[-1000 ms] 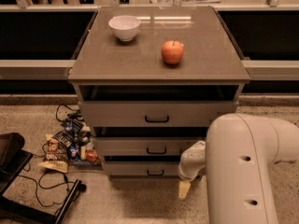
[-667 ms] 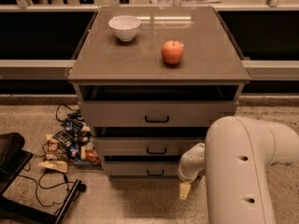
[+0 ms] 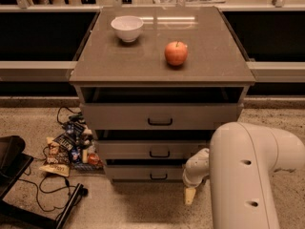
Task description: Open bottom drawer
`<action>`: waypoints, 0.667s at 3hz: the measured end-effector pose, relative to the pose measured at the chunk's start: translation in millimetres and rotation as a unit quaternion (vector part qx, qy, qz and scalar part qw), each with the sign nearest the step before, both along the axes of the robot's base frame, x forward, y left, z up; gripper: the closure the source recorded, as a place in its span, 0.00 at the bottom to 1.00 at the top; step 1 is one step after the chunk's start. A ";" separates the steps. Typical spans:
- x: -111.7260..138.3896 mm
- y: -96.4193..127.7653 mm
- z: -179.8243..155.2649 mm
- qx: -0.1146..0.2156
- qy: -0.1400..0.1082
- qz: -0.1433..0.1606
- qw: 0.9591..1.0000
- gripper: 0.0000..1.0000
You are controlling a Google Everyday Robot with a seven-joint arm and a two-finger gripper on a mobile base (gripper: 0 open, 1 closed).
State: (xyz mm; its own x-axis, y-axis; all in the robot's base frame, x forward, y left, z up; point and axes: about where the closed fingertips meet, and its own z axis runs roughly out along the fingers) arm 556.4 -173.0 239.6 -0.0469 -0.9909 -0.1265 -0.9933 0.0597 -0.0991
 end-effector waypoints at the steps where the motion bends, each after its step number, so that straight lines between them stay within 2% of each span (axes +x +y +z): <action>1: 12.0 4.1 -10.7 0.004 -0.023 0.008 1.000 0.00; 2: 19.3 4.5 -12.7 0.008 -0.041 0.014 0.999 0.00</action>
Offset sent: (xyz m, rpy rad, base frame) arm 0.0263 0.0081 -0.0133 0.0218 -0.1345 0.0412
